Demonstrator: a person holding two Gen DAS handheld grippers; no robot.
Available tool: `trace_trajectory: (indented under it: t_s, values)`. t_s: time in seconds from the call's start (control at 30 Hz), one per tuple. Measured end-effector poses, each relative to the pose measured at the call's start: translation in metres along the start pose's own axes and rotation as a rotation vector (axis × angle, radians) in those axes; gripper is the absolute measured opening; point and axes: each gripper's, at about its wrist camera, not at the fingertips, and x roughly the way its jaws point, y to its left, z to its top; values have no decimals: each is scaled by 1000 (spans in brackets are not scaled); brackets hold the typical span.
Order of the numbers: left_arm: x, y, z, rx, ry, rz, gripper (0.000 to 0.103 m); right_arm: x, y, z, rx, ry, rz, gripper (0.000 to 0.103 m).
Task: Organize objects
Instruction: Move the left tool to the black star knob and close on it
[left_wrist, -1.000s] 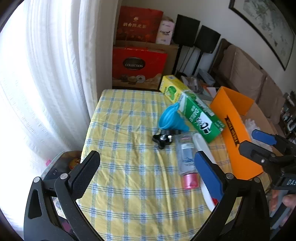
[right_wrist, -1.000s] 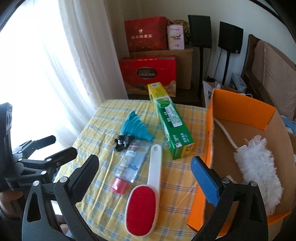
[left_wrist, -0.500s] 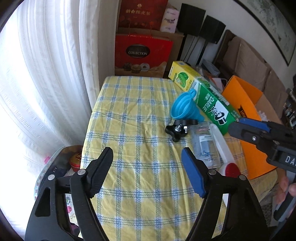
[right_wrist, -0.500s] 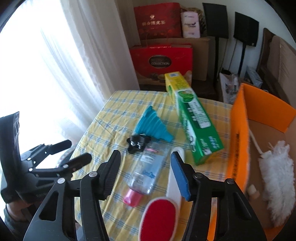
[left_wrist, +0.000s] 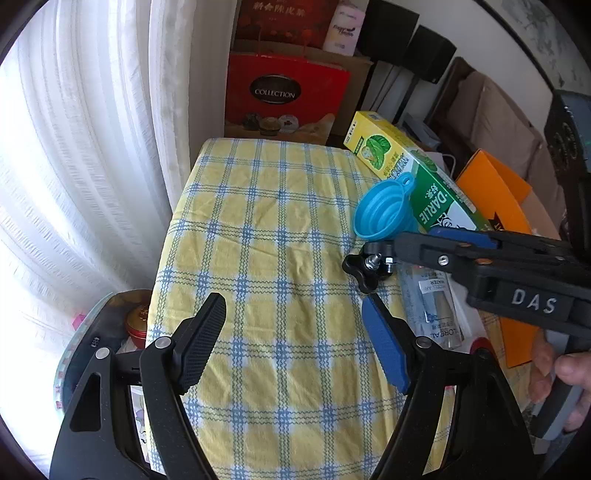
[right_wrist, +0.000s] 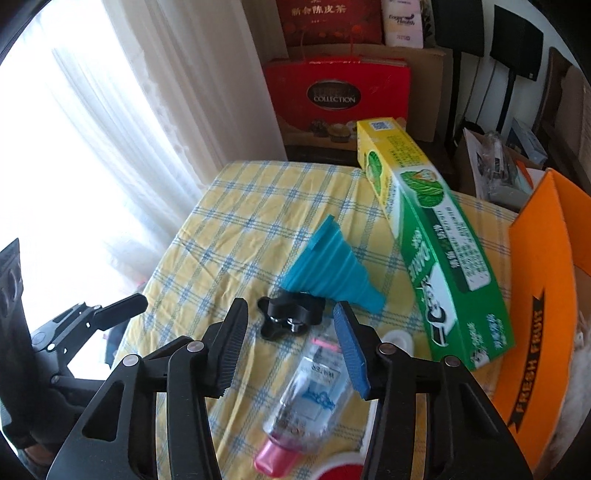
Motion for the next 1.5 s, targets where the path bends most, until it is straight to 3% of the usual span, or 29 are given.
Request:
trace_trajectory:
  t_s: [0.23,0.43,0.8,1.0,1.33,1.5]
  values:
    - [4,2,2,0,3,-14,73,17,2,4,5,27,-21,50]
    - [7,4,1,-9,10,-23,73,24,4,6,4,38,-51,36]
    - [10,-3,3,4,16,-37,73,4,2,3,6,-8,-33,36]
    - [17,-22,10,67,4,-66,77,-25,-1,3,12,-51,-14,36]
    - [47,-50,16,276,24,-68,77,-57,-13,-6,26,-91,8,36]
    - [58,-49,16,305,35,-79,77,-64,-17,-10,30,-97,14,36]
